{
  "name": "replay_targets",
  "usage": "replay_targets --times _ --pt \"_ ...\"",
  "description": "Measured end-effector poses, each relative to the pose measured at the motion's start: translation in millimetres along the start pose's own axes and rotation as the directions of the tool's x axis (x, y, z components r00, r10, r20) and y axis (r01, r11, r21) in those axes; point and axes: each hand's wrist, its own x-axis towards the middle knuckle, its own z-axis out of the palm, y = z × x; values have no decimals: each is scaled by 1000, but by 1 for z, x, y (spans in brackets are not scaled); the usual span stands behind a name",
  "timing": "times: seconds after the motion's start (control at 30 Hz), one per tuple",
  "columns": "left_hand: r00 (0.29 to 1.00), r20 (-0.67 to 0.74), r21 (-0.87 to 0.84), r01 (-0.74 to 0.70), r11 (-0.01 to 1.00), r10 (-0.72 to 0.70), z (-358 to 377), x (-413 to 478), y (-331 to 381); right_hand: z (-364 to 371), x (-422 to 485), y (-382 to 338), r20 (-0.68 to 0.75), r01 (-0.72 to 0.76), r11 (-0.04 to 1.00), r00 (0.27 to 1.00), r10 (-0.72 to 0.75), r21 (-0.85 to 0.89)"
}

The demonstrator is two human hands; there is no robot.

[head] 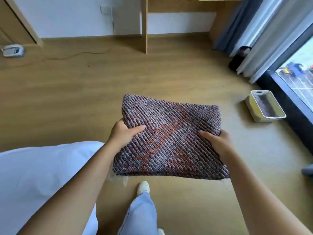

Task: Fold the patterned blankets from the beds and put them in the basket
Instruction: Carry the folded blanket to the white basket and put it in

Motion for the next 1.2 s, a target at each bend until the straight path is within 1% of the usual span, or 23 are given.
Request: replay_targets --times 0.13,0.23,0.33,0.4,0.5,0.67,0.9,1.07,1.2 --pt "984 171 67 -62 996 50 50 77 55 -35 38 -11 -196 -8 996 980 24 84" --pt "951 300 103 -110 989 74 93 125 99 -61 63 -20 -306 -15 990 950 57 138" --pt "914 394 149 -165 975 95 141 160 139 -90 88 -23 -379 -35 983 920 101 179" --pt "887 449 170 -204 964 109 176 179 163 -112 106 -21 -411 -60 968 898 159 244" --pt "846 520 204 -255 945 116 236 206 197 -148 137 -18 -465 -56 949 862 203 310" --pt "801 585 248 -326 912 127 343 249 249 -218 205 -16 -503 -53 923 826 255 382" --pt "759 646 275 -337 901 87 466 299 306 -313 296 -25 -543 -64 916 789 289 396" --pt "718 691 257 -351 901 83 542 355 343 -363 374 -33 -548 -76 907 775 316 415" --pt "684 724 232 -368 901 93 616 414 381 -401 451 -41 -592 -59 897 732 338 439"
